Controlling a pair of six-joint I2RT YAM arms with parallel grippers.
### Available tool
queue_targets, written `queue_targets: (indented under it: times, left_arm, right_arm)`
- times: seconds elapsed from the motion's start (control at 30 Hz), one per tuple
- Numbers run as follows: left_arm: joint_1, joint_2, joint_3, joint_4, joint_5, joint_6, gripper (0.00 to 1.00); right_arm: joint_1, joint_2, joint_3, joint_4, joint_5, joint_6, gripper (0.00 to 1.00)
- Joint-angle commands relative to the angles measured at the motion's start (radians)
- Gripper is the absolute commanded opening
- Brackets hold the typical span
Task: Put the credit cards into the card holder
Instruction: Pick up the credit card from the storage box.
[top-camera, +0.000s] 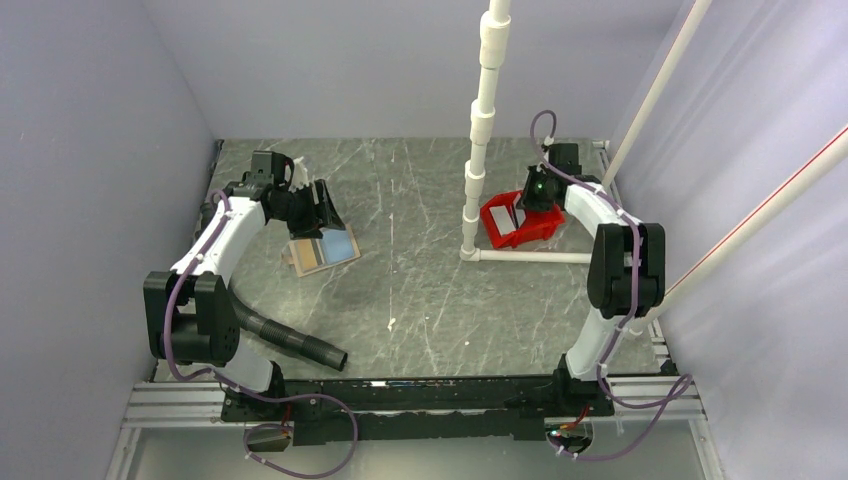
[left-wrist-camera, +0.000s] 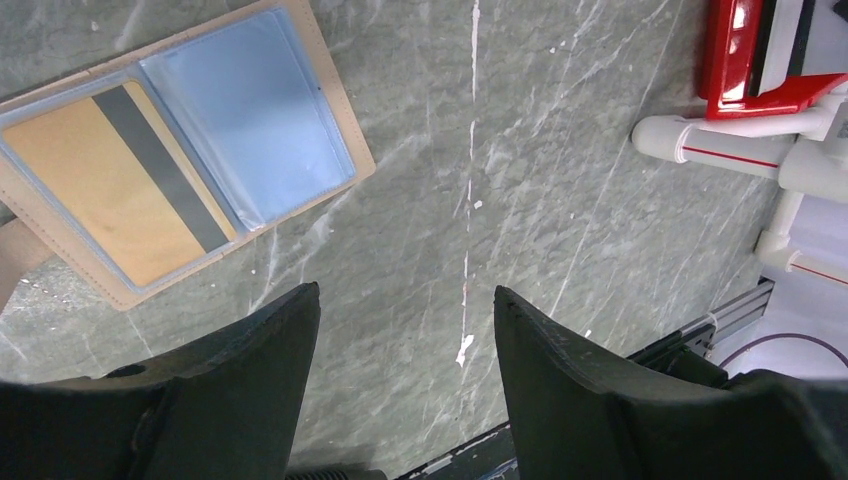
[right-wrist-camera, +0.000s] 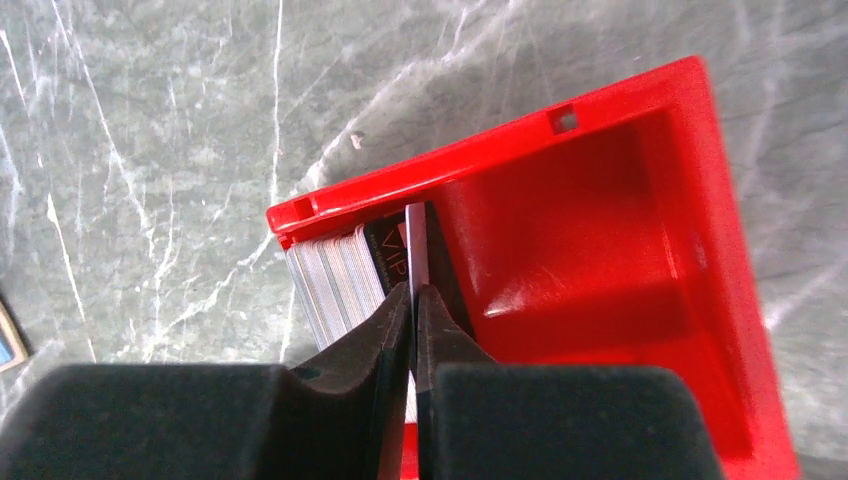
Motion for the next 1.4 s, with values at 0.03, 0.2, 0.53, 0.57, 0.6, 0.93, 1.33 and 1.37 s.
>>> queue_targets:
  times: [0.03, 0.2, 0.53, 0.57, 0.6, 0.93, 1.33, 1.37]
  left_arm:
    - [-0.004, 0.012, -0.013, 0.041, 0.052, 0.017, 0.70]
    - [-0.013, 0.011, -0.020, 0.051, 0.063, 0.006, 0.77]
    - [-0.023, -0.052, -0.099, 0.146, 0.239, -0.084, 0.82]
    - [-0.023, -0.065, -0.120, 0.177, 0.265, -0.102, 0.82]
    - [-0.022, -0.080, -0.148, 0.206, 0.300, -0.121, 0.82]
    - [0.031, -0.484, -0.339, 0.349, 0.253, -0.267, 0.84]
    - [0.029, -0.688, -0.492, 0.863, 0.650, -0.539, 0.86]
    - [0.016, -0.681, -0.506, 0.919, 0.665, -0.572, 0.87]
  right_arm:
    - [0.040, -0.134, 0.063, -0.034, 0.191, -0.037, 0.00]
    - [0.200, -0.274, 0.069, -0.252, 0.615, 0.035, 0.00]
    - [0.438, -0.879, -0.419, -0.310, 0.185, 0.026, 0.00]
    - [0.463, -0.921, -0.460, -0.271, 0.055, -0.007, 0.00]
    - [0.491, -0.956, -0.499, -0.226, -0.070, -0.020, 0.00]
    - [0.815, -0.719, -0.402, 0.317, -0.225, 0.099, 0.00]
    - [0.864, -0.634, -0.334, 0.720, -0.013, 0.416, 0.00]
    - [0.864, -0.642, -0.344, 0.744, -0.006, 0.427, 0.00]
